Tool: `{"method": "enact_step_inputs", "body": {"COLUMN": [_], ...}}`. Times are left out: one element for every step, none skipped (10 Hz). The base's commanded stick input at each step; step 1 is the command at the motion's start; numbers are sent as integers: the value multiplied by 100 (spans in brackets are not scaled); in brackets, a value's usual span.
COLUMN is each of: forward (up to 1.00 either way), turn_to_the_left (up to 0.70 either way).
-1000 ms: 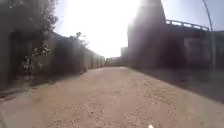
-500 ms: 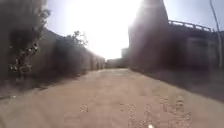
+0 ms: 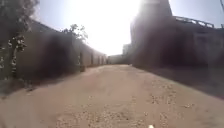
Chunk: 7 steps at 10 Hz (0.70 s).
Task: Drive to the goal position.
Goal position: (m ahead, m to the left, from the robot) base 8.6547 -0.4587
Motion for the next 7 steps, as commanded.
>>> {"method": "enact_step_inputs", "body": {"forward": [100,100,100,100,100,100,100], "turn_to_the_left": [0,0,-16,-20,-3,0,0]}}
